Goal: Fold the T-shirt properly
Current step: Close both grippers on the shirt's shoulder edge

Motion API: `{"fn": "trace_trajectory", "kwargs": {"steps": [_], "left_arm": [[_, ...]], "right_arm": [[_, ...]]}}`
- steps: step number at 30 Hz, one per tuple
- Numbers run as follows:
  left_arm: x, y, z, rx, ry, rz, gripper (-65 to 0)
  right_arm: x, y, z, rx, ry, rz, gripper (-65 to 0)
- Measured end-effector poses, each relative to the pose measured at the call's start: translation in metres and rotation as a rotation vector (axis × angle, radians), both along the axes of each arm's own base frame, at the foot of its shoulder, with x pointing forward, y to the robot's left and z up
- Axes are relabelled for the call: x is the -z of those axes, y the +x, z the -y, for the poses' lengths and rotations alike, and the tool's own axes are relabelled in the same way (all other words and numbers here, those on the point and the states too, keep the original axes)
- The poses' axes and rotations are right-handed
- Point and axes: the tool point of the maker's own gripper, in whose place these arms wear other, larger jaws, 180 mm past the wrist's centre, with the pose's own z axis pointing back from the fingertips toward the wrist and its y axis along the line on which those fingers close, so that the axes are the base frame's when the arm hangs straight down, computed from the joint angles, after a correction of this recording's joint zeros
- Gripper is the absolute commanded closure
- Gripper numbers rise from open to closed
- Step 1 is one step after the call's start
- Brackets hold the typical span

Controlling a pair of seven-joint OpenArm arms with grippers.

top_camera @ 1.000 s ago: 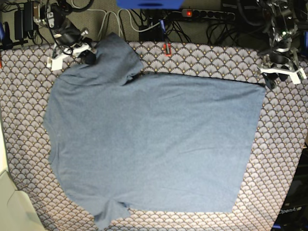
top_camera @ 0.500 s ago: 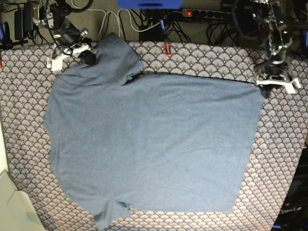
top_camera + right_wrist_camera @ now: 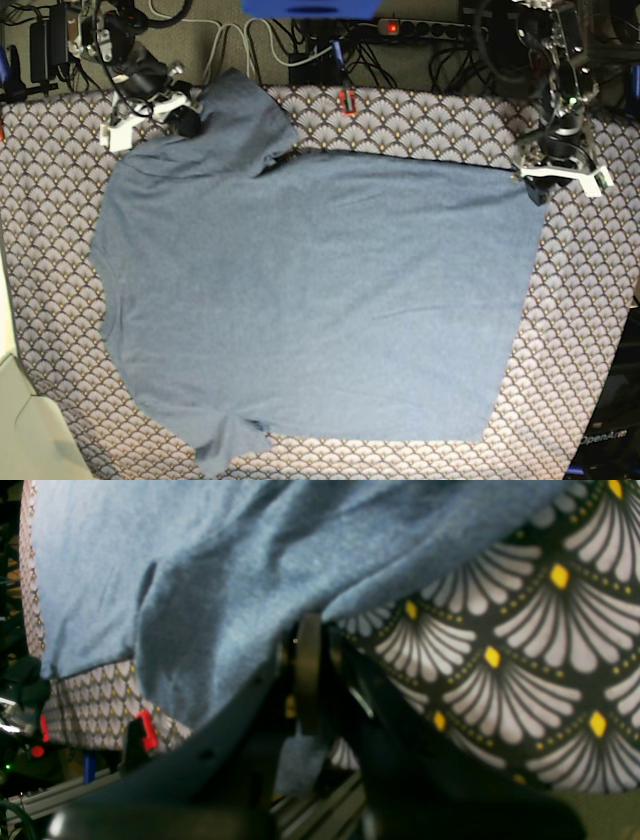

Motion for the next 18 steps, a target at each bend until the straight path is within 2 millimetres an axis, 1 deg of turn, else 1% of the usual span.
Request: {"fn": "trace_trajectory", "kwargs": {"steps": [2, 4, 6, 11, 12, 13, 15, 16, 18], "left_arm": [[0.001, -0.001, 0.0, -0.001, -0.002, -0.003, -33.1], [0.009, -0.004, 0.0, -0.006, -0.014, -0.019, -33.0], [0.012, -0.006, -0.002, -0.015, -0.014, -0.02, -33.0], [0.013, -0.006, -0.005, -0.022, -0.01, -0.017, -32.8], [0.013, -0.005, -0.004, -0.022, -0.01, -0.016, -32.0], [0.013, -0.005, -0.004, -0.022, -0.01, -0.015, -29.8], [0.013, -0.005, -0.004, -0.021, -0.011, -0.018, -21.0], [0.014, -0.006, -0.005, -0.024, -0.011, -0.021, -15.6], [0.015, -0.006, -0.004, -0.022, -0.019, -0.028, -1.8]], "right_arm": [[0.0, 0.0, 0.0, 0.0, 0.0, 0.0, 0.0], [0.0, 0.0, 0.0, 0.0, 0.0, 0.0, 0.0], [0.0, 0.0, 0.0, 0.0, 0.0, 0.0, 0.0], [0.0, 0.0, 0.0, -0.003, -0.001, -0.002, 0.0], [0.0, 0.0, 0.0, -0.003, -0.001, -0.001, 0.0], [0.0, 0.0, 0.0, -0.003, -0.001, -0.002, 0.0], [0.0, 0.0, 0.0, -0.003, -0.001, -0.002, 0.0], [0.0, 0.0, 0.0, -0.003, -0.001, -0.002, 0.0], [0.0, 0.0, 0.0, -0.003, -0.001, -0.001, 0.0]]}}
